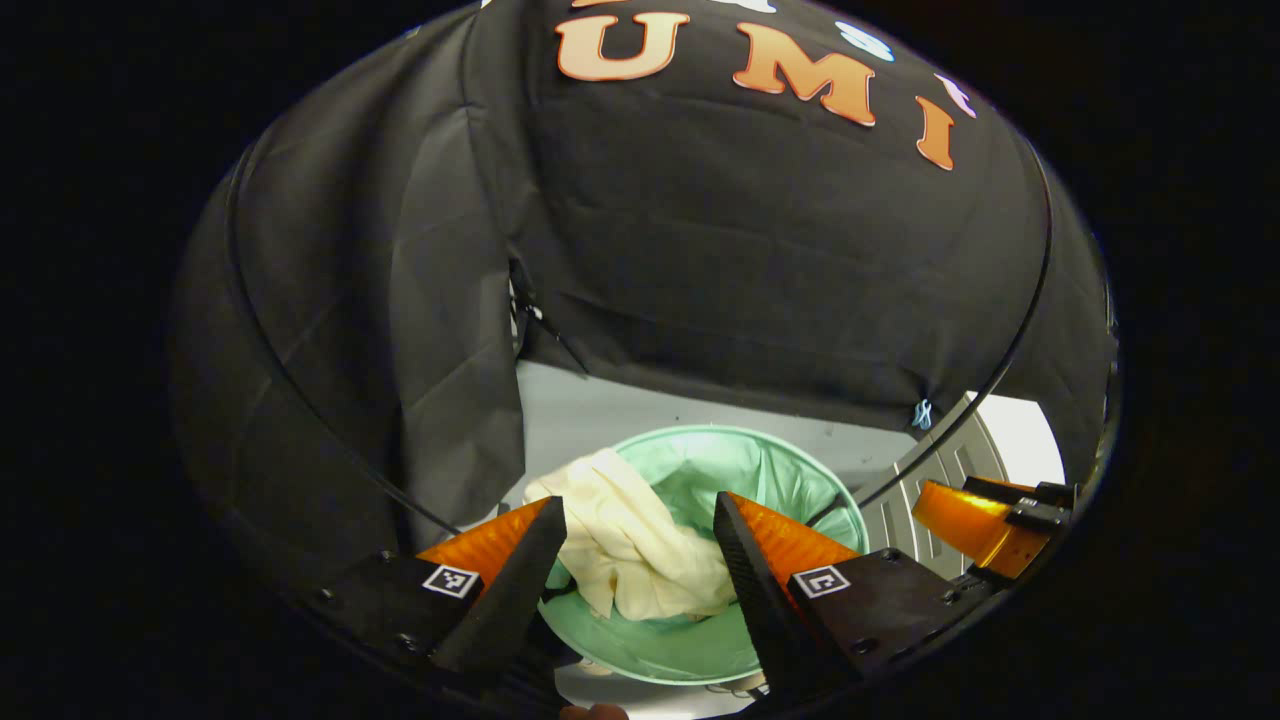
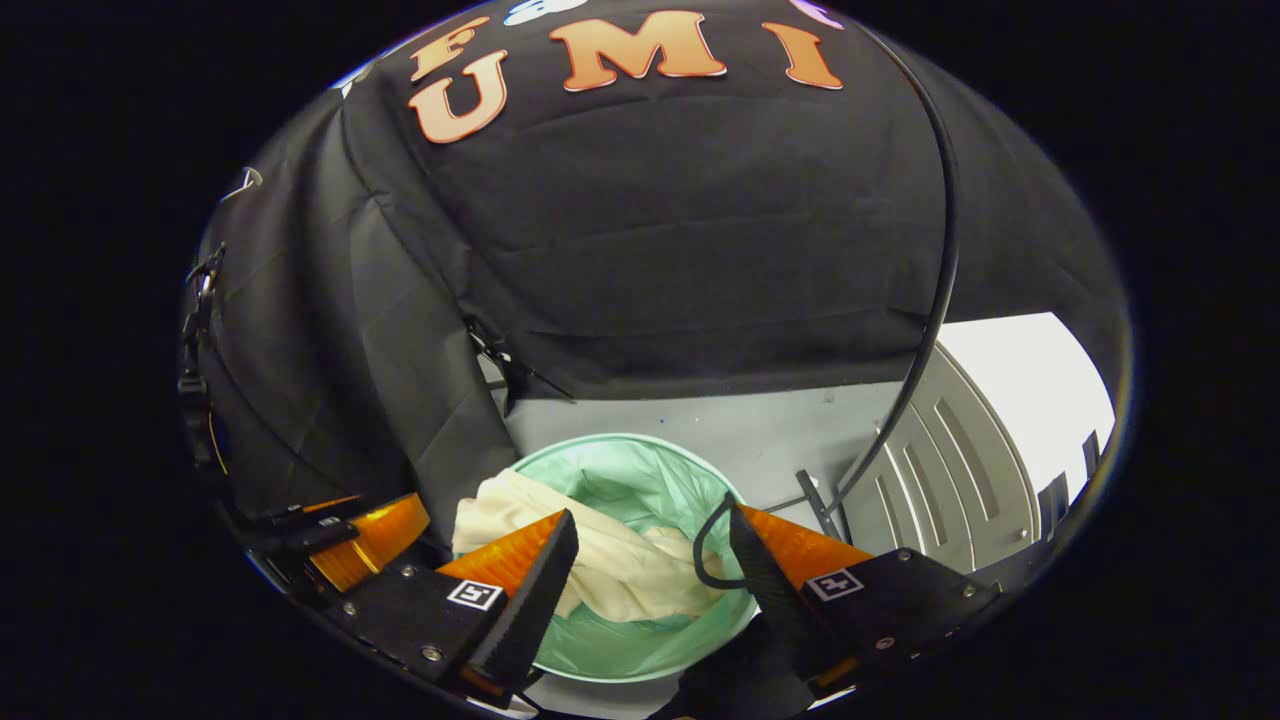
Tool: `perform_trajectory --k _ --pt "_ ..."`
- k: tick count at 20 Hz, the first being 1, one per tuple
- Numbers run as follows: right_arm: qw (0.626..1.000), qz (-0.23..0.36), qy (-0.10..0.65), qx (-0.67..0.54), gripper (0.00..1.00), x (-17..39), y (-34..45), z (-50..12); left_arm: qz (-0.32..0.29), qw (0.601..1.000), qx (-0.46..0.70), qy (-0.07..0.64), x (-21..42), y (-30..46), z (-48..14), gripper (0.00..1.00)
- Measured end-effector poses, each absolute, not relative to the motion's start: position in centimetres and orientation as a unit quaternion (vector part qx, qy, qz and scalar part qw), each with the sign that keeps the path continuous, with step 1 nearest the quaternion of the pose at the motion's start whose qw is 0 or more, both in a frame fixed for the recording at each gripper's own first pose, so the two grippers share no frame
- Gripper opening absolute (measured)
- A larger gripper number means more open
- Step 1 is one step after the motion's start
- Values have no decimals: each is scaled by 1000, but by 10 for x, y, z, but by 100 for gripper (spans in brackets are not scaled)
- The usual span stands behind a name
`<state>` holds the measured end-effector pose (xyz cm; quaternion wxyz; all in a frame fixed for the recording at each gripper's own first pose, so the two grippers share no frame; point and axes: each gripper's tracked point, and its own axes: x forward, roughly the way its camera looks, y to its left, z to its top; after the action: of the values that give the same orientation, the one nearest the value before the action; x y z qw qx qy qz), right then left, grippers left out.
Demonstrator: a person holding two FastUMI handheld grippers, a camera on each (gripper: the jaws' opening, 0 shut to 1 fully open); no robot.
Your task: Grasp the clothes on the hanger with both hands and then place them into the laundry hamper below.
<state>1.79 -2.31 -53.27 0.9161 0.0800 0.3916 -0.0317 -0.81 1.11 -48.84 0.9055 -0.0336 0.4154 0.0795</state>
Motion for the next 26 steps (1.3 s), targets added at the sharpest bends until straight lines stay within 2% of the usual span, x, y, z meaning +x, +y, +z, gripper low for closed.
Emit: perform_trajectory --k 5,12,18,19,21,22,23,25,26 --pt "937 -24 344 55 94 33 -25 -481 99 942 -28 320 18 25 -404 100" --pt "964 -20 261 45 94 47 -29 -380 110 970 -38 211 29 41 -300 98" --pt "985 -17 173 16 94 61 -41 -275 123 984 -31 127 31 64 -222 100" --pt "986 -18 163 10 94 62 -44 -262 126 985 -26 115 30 67 -209 94" --pt "990 -14 142 3 94 59 -47 -237 131 987 -13 90 31 73 -182 93" --pt "991 -13 132 2 94 57 -47 -224 129 989 -7 79 29 76 -169 93" --pt "992 -13 124 0 94 54 -48 -212 128 989 1 68 26 79 -156 98" --pt "994 -17 110 -11 94 47 -56 -195 131 990 8 48 20 88 -136 93" --pt "994 -22 104 -19 94 46 -61 -188 130 991 5 37 18 90 -126 97"
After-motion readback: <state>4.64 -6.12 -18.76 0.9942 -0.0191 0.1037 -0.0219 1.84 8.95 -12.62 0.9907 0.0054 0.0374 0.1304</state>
